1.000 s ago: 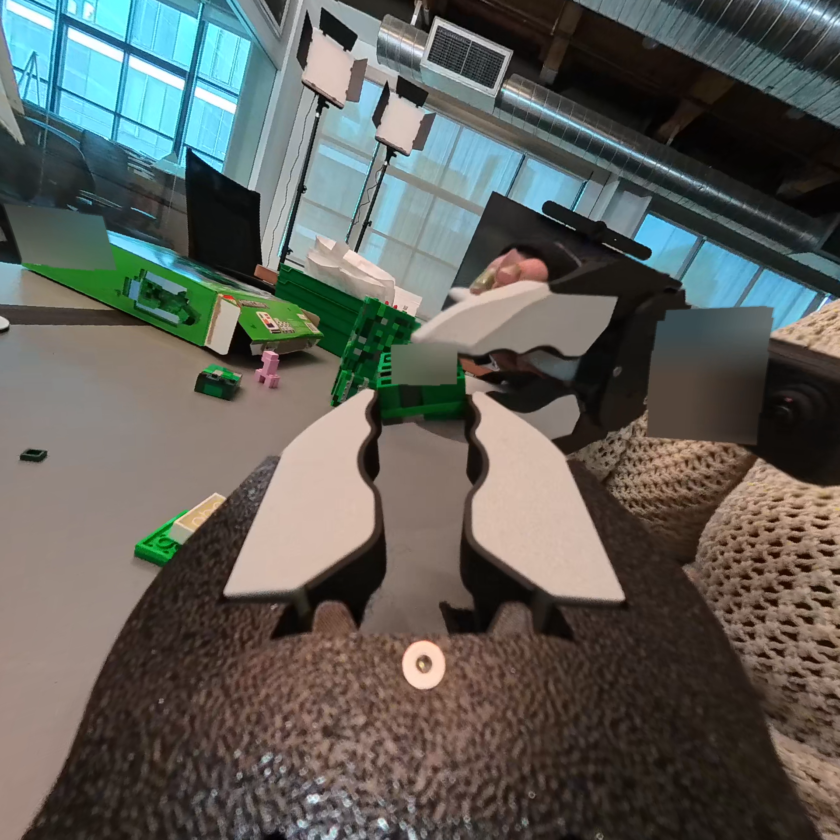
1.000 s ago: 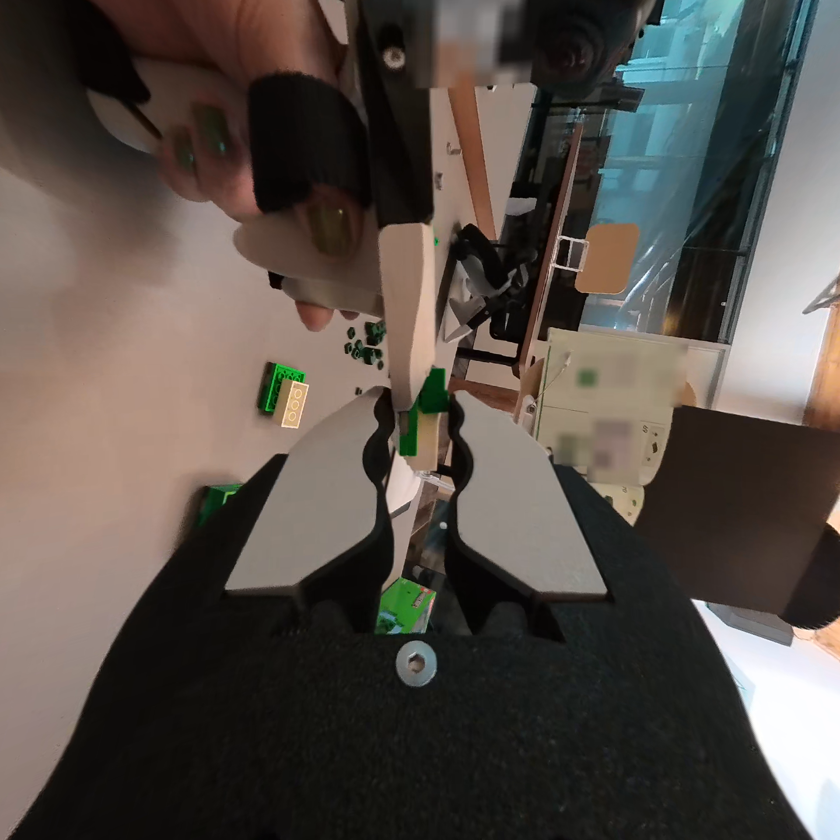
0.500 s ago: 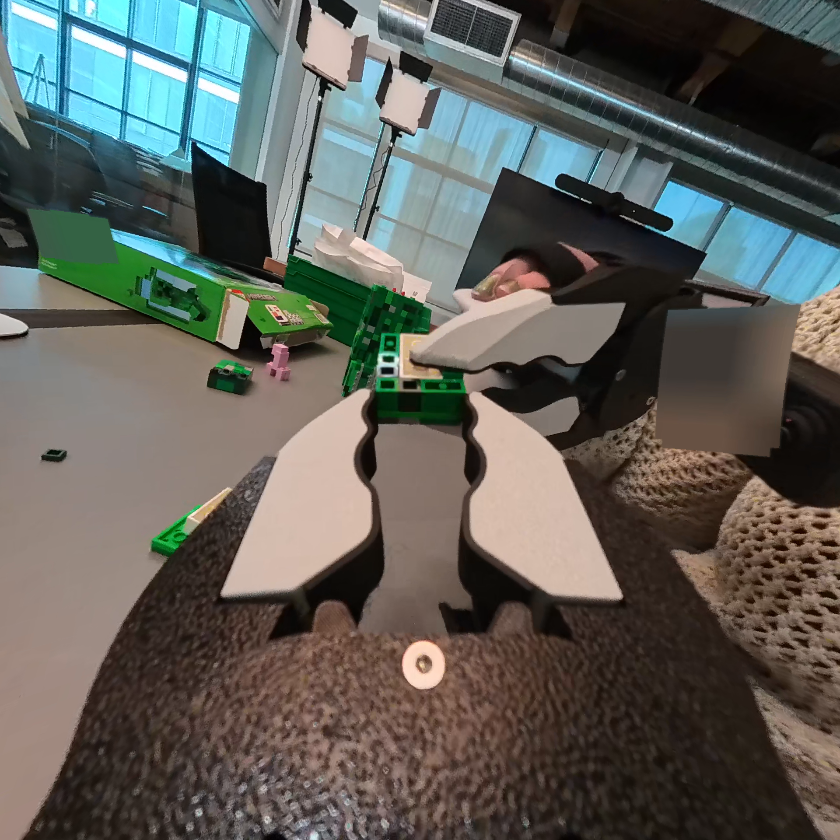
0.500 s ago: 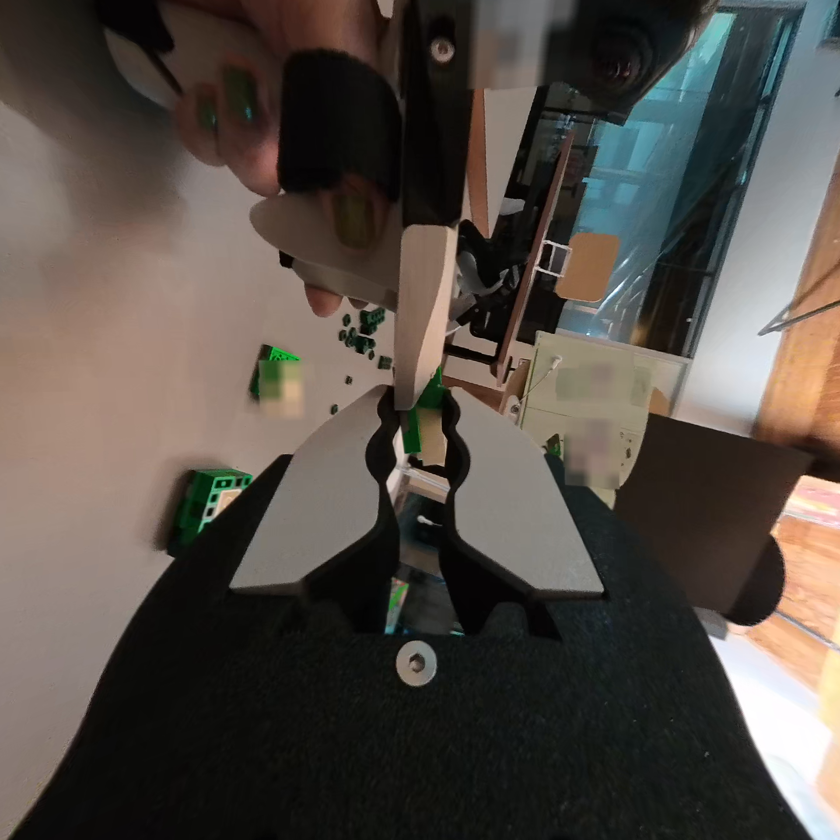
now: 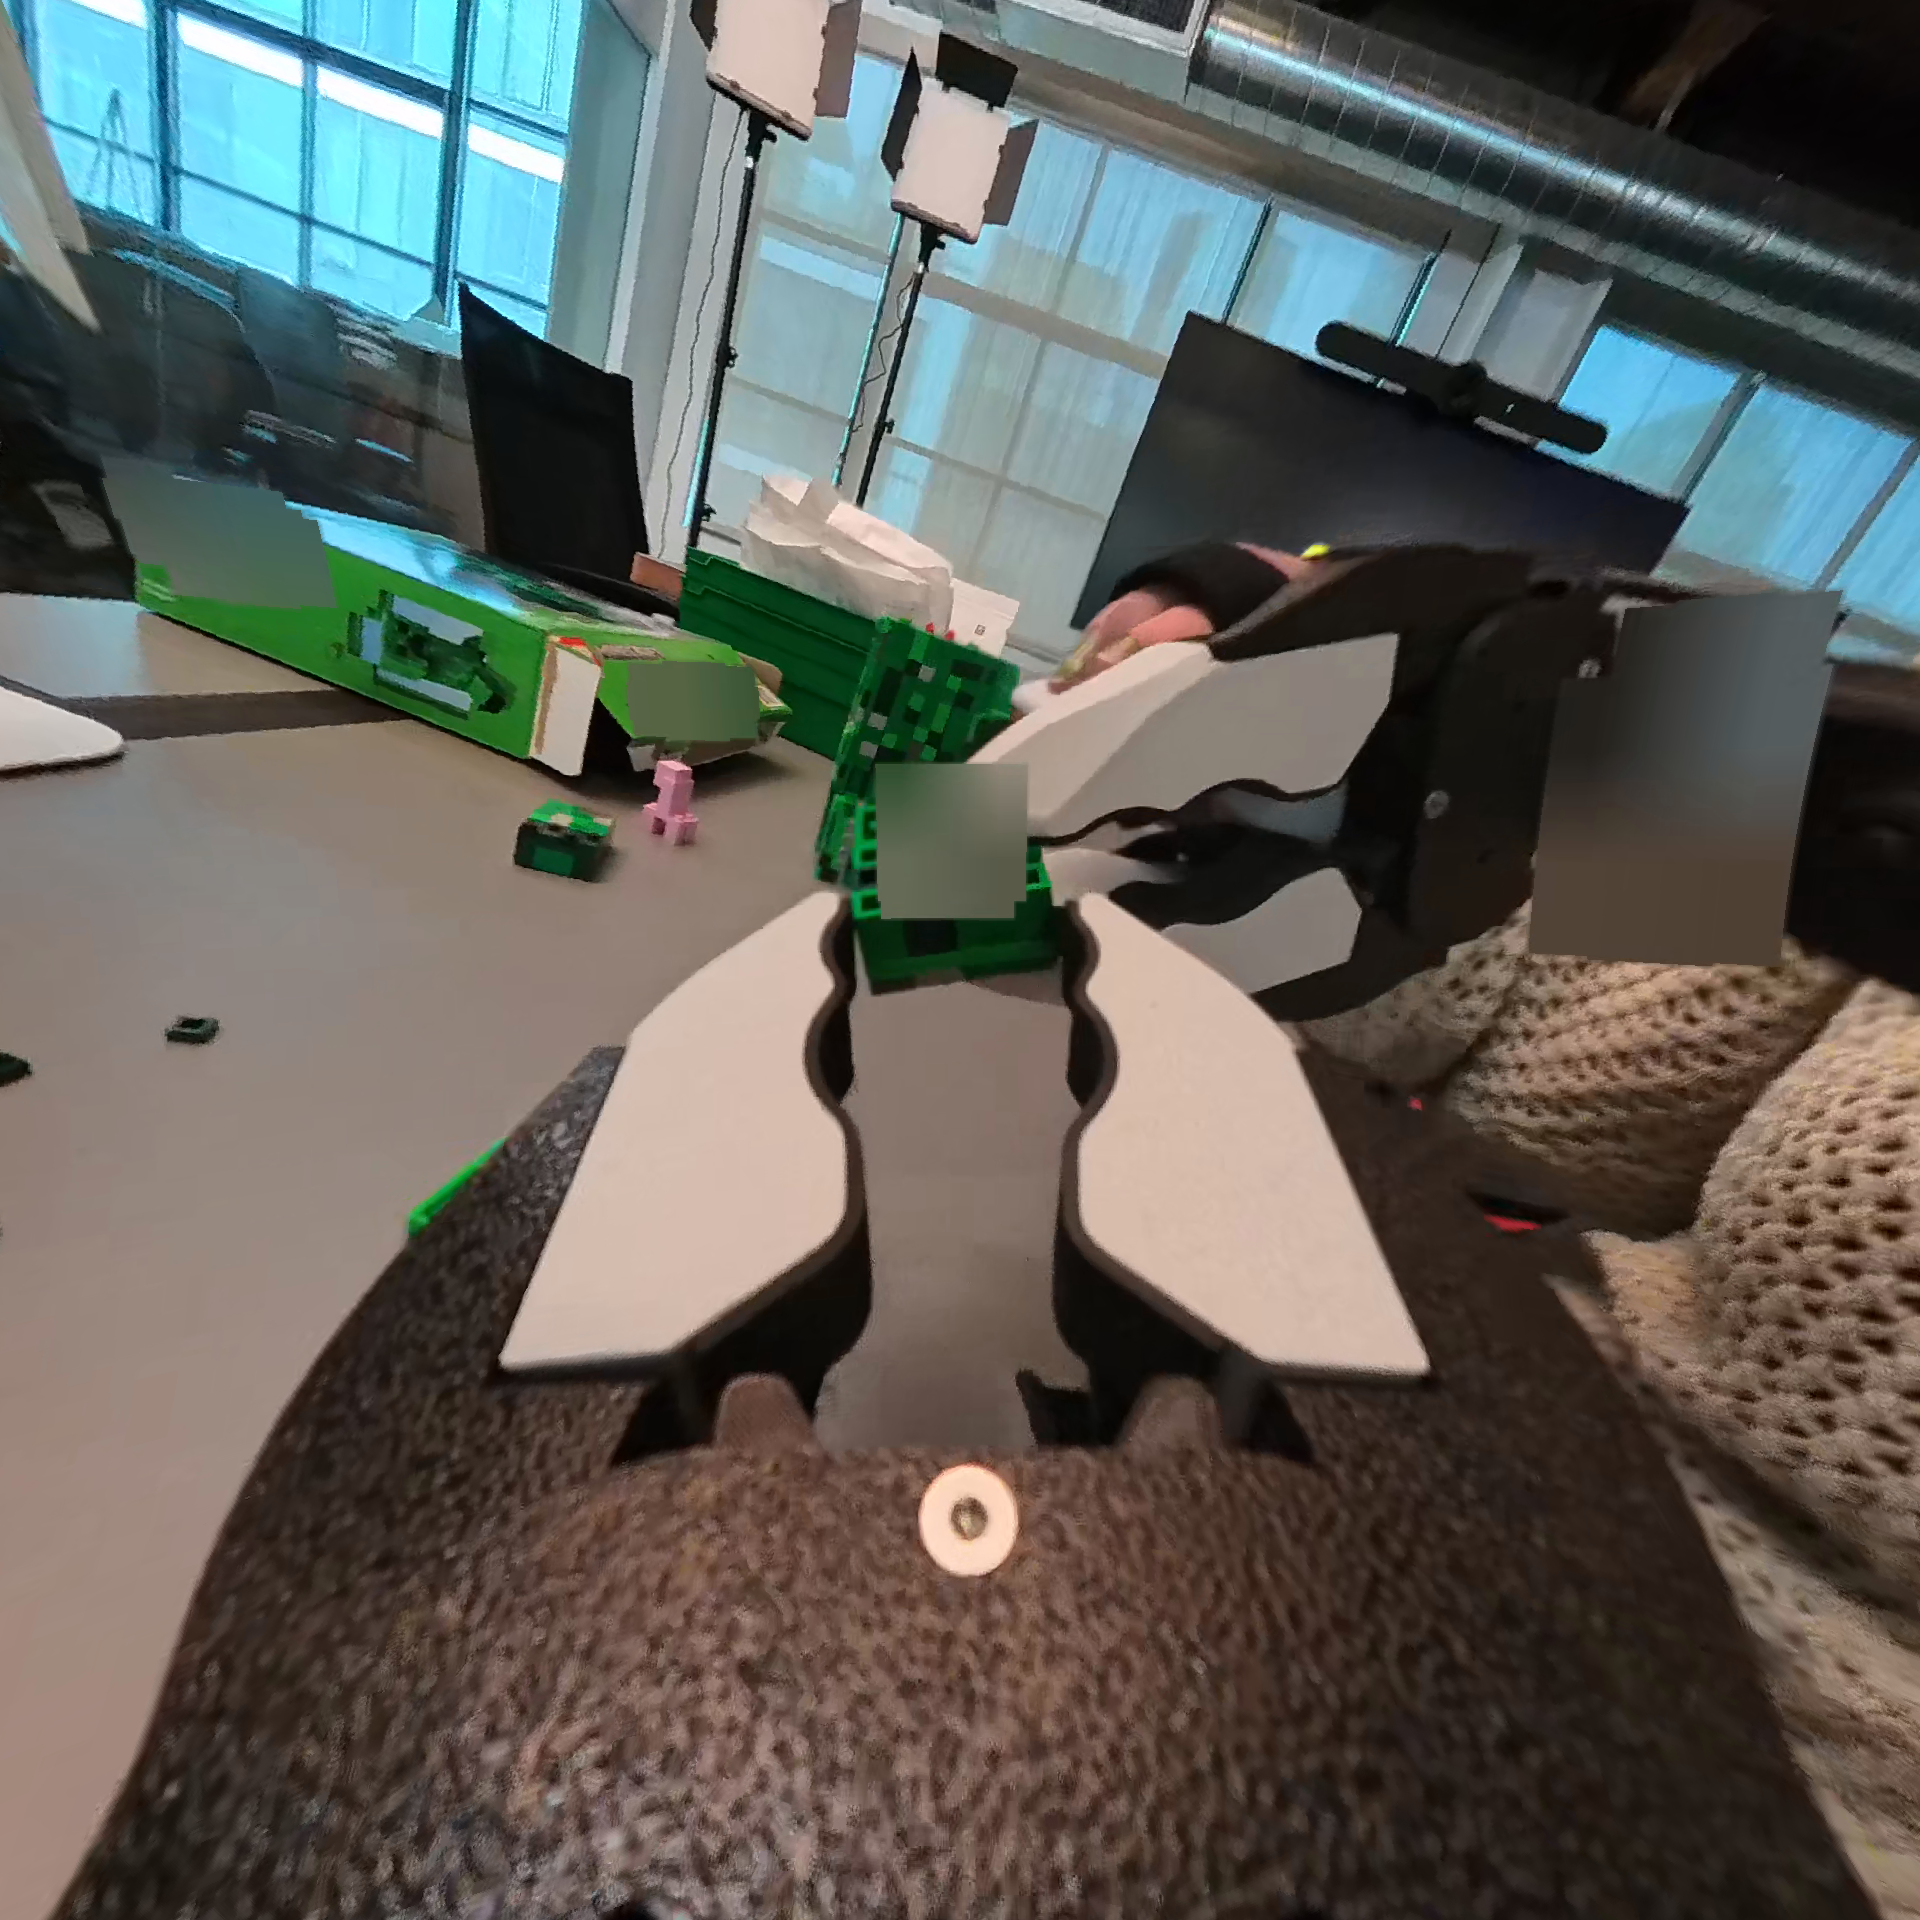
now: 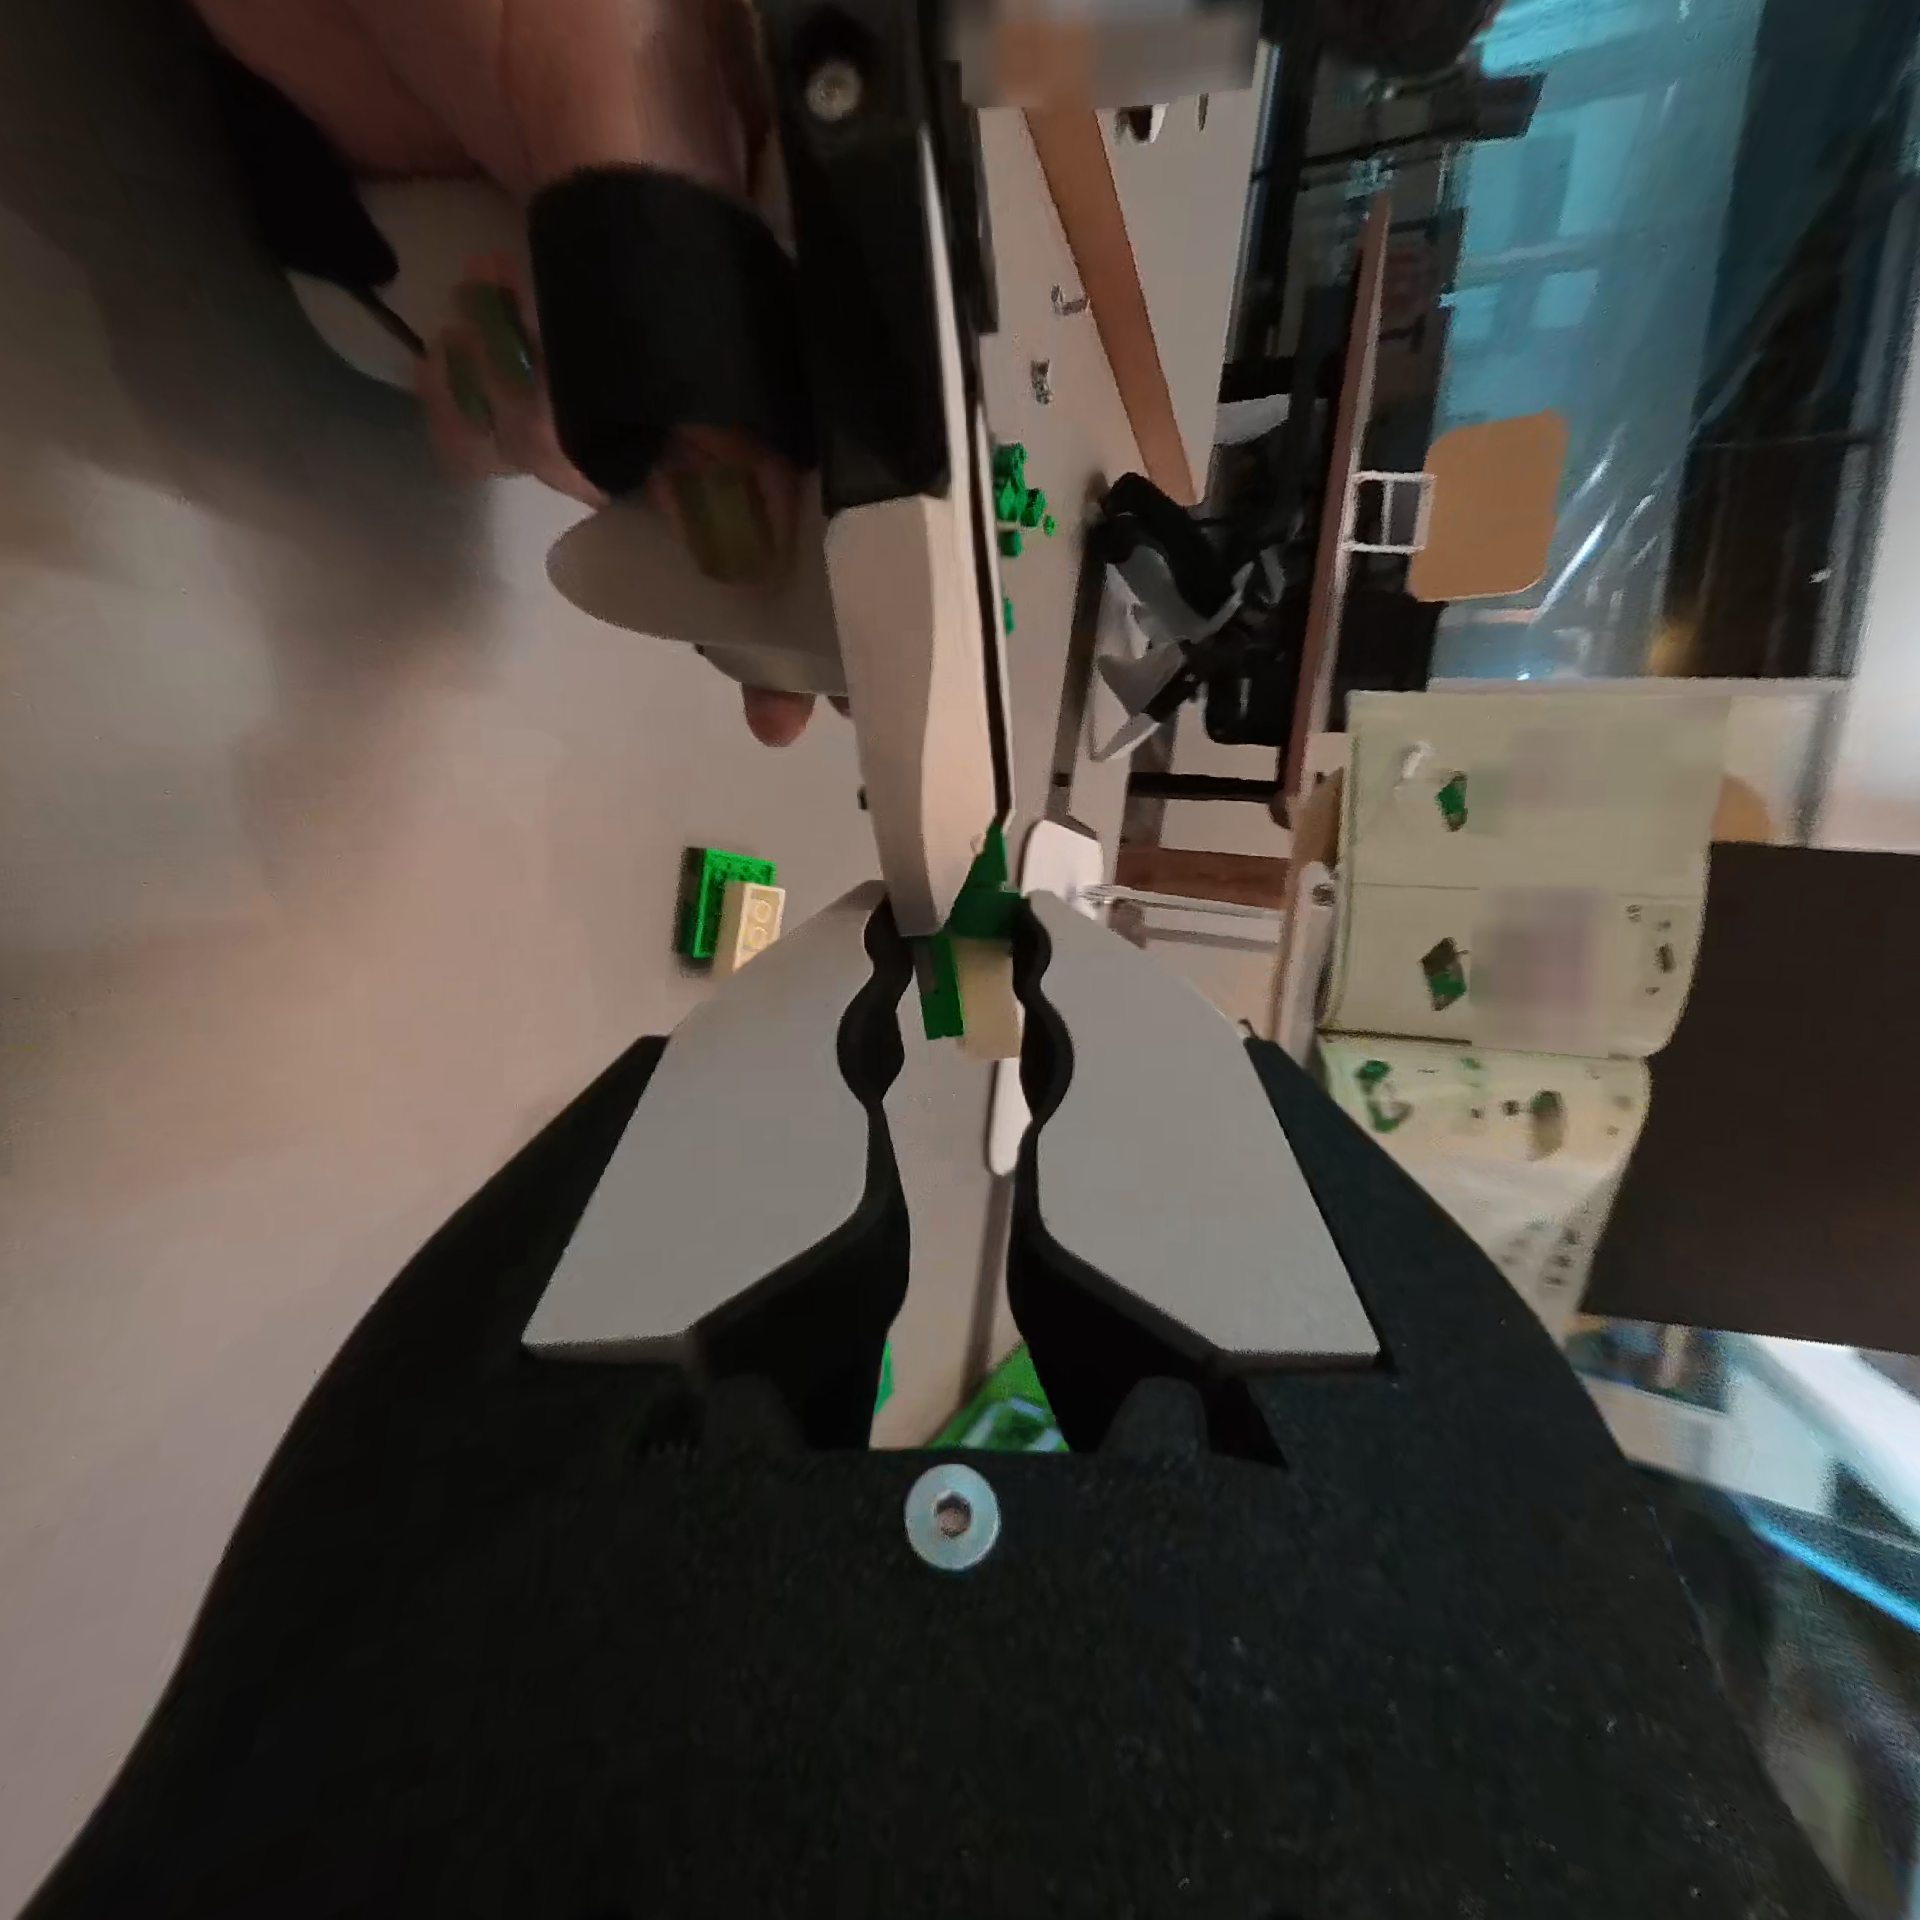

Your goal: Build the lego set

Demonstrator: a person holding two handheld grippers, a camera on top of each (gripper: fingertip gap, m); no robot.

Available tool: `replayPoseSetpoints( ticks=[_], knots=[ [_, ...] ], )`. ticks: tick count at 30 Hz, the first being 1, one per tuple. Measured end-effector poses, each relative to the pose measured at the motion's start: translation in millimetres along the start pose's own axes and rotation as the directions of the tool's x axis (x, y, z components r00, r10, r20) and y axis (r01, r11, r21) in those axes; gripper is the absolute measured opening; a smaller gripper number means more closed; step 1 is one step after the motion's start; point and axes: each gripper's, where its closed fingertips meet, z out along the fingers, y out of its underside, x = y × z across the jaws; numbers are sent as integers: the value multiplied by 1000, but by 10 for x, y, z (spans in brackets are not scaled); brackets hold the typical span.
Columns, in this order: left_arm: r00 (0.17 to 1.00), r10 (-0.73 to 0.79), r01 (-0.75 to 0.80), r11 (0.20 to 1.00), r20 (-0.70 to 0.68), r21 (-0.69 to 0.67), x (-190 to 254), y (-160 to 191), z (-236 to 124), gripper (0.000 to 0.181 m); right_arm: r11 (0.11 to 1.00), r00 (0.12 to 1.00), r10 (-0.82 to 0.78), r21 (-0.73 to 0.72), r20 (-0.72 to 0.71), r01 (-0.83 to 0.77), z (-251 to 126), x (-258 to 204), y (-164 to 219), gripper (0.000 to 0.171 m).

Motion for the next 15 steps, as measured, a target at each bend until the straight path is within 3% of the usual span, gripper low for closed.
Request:
replayPoseSetpoints(
  ticks=[6, 10, 15],
  knots=[
    [999, 34, -33, 998, 28, -44, -54, 0, -22, 41, 996, 996, 87, -2, 31, -87, 33, -25, 25, 18],
    [1000, -1, 2, 999, 26, -44, -83, -27, -38, 61, 994, 995, 103, -37, 13, -102, 43, 13, 110, 18],
    [999, -5, 6, 999, 40, -45, -109, -17, -46, 52, 996, 996, 83, -41, 14, -83, 38, -13, 105, 18]
  ],
)
